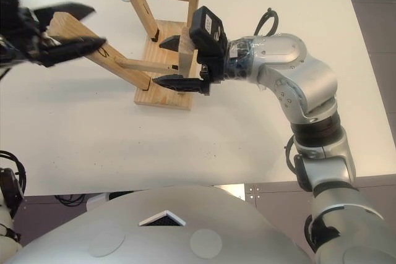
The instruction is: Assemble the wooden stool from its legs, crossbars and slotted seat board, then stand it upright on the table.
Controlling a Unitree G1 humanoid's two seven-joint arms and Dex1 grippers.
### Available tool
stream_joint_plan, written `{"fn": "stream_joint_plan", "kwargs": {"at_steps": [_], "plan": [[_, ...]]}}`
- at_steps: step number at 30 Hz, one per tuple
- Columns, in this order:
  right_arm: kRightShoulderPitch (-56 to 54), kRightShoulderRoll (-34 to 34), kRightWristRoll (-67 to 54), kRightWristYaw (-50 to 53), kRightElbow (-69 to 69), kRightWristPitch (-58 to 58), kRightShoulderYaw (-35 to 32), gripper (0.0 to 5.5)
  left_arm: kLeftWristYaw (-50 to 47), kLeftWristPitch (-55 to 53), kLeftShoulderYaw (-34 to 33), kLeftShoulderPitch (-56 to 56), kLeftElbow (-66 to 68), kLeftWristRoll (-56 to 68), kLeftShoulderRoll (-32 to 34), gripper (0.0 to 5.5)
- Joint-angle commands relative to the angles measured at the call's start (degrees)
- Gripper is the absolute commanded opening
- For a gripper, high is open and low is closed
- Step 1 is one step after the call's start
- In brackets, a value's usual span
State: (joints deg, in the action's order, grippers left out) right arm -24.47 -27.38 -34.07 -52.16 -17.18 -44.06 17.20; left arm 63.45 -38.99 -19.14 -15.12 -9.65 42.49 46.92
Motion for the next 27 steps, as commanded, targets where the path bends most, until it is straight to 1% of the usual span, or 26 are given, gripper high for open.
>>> {"fn": "stream_joint_plan", "kwargs": {"at_steps": [1, 2, 4, 7, 8, 9, 10, 11, 12, 13, 15, 16, 17, 18, 20, 23, 25, 27], "plan": [[-0.39, 1.00, -2.16, 0.52, -0.07, -2.48, -1.72, 3.69, -5.98, -0.76, -6.65, 0.33, 2.13, 4.71, -3.89, 3.43], [-0.74, 1.29, -2.52, 0.83, 0.18, -2.87, -2.35, 3.69, -7.99, -0.36, -7.86, 0.21, 2.22, 5.59, -5.31, 3.43], [-1.33, 1.60, -3.11, 1.52, 0.78, -3.29, -3.47, 3.69, -15.44, 1.49, -11.37, -0.48, 2.49, 6.64, -9.51, 3.43], [-0.95, 2.08, -3.10, 2.62, -1.00, -3.86, -3.02, 3.69, -32.47, 7.11, -18.44, -3.89, 2.33, 6.95, -17.02, 3.43], [-0.52, 2.37, -2.78, 3.01, -2.10, -3.92, -2.43, 3.69, -37.58, 9.24, -20.06, -4.64, 2.13, 6.35, -19.19, 3.43], [-0.39, 2.98, -2.74, 3.54, -2.86, -4.33, -2.05, 3.69, -43.88, 11.53, -20.46, -4.39, 2.78, 2.51, -21.22, 3.43], [-0.57, 3.61, -2.94, 4.25, -3.49, -4.96, -1.88, 3.69, -50.54, 13.27, -19.18, -2.98, 3.33, -3.84, -22.45, 3.43], [-1.06, 4.40, -3.61, 5.26, -4.33, -6.16, -1.96, 3.73, -56.51, 13.87, -16.29, -0.07, 2.18, -10.86, -23.69, 3.25], [-1.47, 4.98, -4.56, 6.13, -5.51, -7.43, -2.01, 3.73, -62.26, 12.96, -13.87, 2.81, -0.63, -15.32, -26.35, 3.12], [-1.85, 5.25, -5.23, 6.84, -6.81, -8.60, -1.74, 3.73, -67.30, 11.12, -11.09, 6.04, -4.51, -18.92, -29.46, 3.02], [-2.64, 5.43, -5.44, 8.26, -8.51, -10.72, -0.72, 3.73, -74.59, 7.44, -7.01, 11.18, -11.62, -21.94, -36.43, 2.74], [-3.14, 5.90, -5.16, 9.72, -8.77, -12.14, -0.34, 3.73, -76.90, 6.21, -4.51, 13.34, -14.47, -23.42, -39.20, 2.50], [-3.93, 7.03, -4.91, 11.60, -8.48, -13.83, 0.07, 3.73, -78.29, 5.58, -1.47, 15.77, -17.07, -25.12, -41.25, 2.47], [-4.72, 8.30, -4.51, 13.31, -8.00, -15.10, 0.77, 3.73, -79.22, 5.05, 1.22, 17.80, -19.13, -26.65, -42.87, 2.26], [-6.86, 12.54, -3.73, 15.96, -5.37, -16.81, 3.09, 3.73, -80.21, 6.39, 4.58, 20.38, -20.61, -28.55, -46.06, 2.02], [-10.15, 19.08, -1.66, 19.17, 0.99, -17.04, 5.91, 3.73, -81.35, 8.49, 5.90, 19.48, -17.99, -31.06, -47.81, 1.55], [-11.37, 21.41, -1.43, 20.32, 2.59, -17.49, 6.09, 3.73, -82.39, 9.77, 5.56, 17.37, -15.24, -32.81, -47.95, 1.21], [-11.57, 22.17, -1.92, 20.51, 1.92, -18.20, 5.54, 3.73, -82.91, 11.36, 4.71, 15.31, -12.16, -33.50, -48.16, 0.92]]}}
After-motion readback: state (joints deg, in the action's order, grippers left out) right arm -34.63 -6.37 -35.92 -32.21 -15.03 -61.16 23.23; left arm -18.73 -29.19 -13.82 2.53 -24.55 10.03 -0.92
